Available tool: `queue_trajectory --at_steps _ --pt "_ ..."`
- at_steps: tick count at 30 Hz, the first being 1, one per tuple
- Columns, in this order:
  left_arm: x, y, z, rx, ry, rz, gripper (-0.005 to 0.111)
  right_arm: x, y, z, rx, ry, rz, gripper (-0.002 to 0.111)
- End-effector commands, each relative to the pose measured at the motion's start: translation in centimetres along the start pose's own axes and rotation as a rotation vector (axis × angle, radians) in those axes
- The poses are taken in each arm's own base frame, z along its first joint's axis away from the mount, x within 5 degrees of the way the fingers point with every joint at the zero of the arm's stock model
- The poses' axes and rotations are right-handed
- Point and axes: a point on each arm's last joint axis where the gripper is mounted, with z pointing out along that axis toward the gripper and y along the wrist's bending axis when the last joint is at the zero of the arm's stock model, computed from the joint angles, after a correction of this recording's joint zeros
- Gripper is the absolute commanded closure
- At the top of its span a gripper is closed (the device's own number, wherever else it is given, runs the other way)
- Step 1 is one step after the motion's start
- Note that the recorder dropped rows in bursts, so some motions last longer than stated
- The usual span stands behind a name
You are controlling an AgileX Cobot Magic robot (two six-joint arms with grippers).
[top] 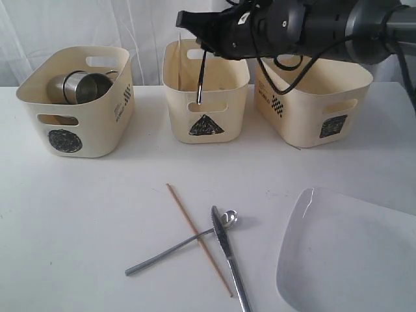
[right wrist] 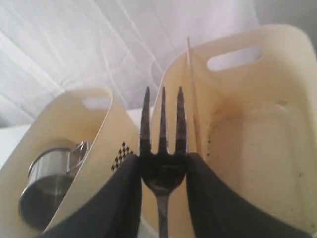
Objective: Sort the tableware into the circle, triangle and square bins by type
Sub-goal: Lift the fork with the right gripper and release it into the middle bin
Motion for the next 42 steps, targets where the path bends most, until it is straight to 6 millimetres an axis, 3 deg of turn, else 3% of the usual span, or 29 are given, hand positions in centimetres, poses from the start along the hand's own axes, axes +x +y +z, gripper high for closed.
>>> queue_trajectory --at_steps 1,8,10,16,18,23,28,34,39,42 --pt "0.1 0.0 0.0 0.005 -0.001 0.002 0.107 -1.4 -1.7 0.8 0.011 -0.163 0.033 0.108" --pt "0.1 0.0 0.0 0.005 -0.001 0.002 0.107 -0.8 -3.4 3.9 -0.046 -0.460 0.114 0.108" --pt "0.1 0.0 0.0 0.005 -0.001 0.002 0.107 0.1 -4.1 5.5 -0.042 -0.455 0.097 0.108" --pt "0.1 0.0 0.0 0.005 -0.001 0.002 0.107 2.5 -5.2 9.1 -0.015 -0.423 -0.154 0.108" --pt "0.1 0.0 0.0 0.005 -0.001 0.002 0.107 3.0 -5.5 9.7 -0.004 -0.411 -0.187 0.103" --pt "0.1 0.0 0.0 0.005 -0.001 0.002 0.107 3.1 -5.6 10.0 0.001 -0.387 -0.184 0.078" --pt "0.1 0.0 0.0 0.005 -0.001 0.002 0.107 2.2 -4.9 9.1 0.011 -0.315 -0.174 0.074" --pt "0.1 0.0 0.0 0.005 -0.001 0.002 0.107 0.8 -3.2 6.3 0.045 -0.054 -0.204 0.074" --pt "0.1 0.0 0.0 0.005 -0.001 0.002 0.107 0.2 -1.9 2.2 0.070 0.271 -0.313 0.077" --pt "0.1 0.0 0.0 0.005 -0.001 0.002 0.107 0.6 -1.4 -0.5 0.084 0.484 -0.324 0.089"
